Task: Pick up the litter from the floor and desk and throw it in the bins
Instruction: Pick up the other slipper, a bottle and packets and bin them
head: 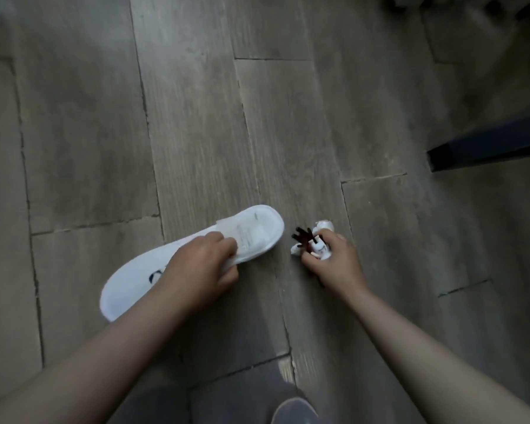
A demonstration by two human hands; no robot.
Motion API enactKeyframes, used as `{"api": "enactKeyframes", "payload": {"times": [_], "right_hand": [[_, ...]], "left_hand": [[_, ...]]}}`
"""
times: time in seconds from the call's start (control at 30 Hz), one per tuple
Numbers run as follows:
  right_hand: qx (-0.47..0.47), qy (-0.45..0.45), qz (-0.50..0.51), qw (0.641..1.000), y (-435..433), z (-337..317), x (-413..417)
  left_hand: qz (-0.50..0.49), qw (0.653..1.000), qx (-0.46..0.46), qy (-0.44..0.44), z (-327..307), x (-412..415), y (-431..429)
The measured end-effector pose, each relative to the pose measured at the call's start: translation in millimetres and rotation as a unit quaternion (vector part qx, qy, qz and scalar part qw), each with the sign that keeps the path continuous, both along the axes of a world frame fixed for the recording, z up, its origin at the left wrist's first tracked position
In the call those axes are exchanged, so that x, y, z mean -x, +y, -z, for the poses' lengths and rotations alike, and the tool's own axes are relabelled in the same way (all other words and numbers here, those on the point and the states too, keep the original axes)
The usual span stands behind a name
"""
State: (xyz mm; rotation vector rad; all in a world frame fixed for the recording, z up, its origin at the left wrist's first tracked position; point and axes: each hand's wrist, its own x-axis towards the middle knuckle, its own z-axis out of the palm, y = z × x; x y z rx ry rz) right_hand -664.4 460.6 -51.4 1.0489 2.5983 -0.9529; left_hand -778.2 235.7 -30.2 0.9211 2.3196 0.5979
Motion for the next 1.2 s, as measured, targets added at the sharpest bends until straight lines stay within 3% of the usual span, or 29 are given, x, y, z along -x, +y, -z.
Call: {"api": "enactKeyframes", "payload": {"times": [0.17,0.3,0.47,0.9,1.2], "right_hand": [[0.116,0.036,0.122,0.985,-36,-44,11],[0.166,0.056,0.129,0.976,-63,-111,17],[0.204,0.058,0.128,0.969,-83,-217,26],[0.302,0.136,0.167,0.929,-109,-562,39],[0.266,0.262,0.087,0.923,-69,-811,62]], "left_hand": [[-0.014,1.0,-0.006,-0.011,-46,-7,-20],[-0.125,0.988,0.02,-0.084,-104,-4,-56],[-0.222,0.971,0.053,-0.073,-202,-3,-80],[-0.356,0.93,-0.019,-0.087,-544,-10,-91],[-0.329,0.932,-0.143,0.055,-785,15,-49]]}}
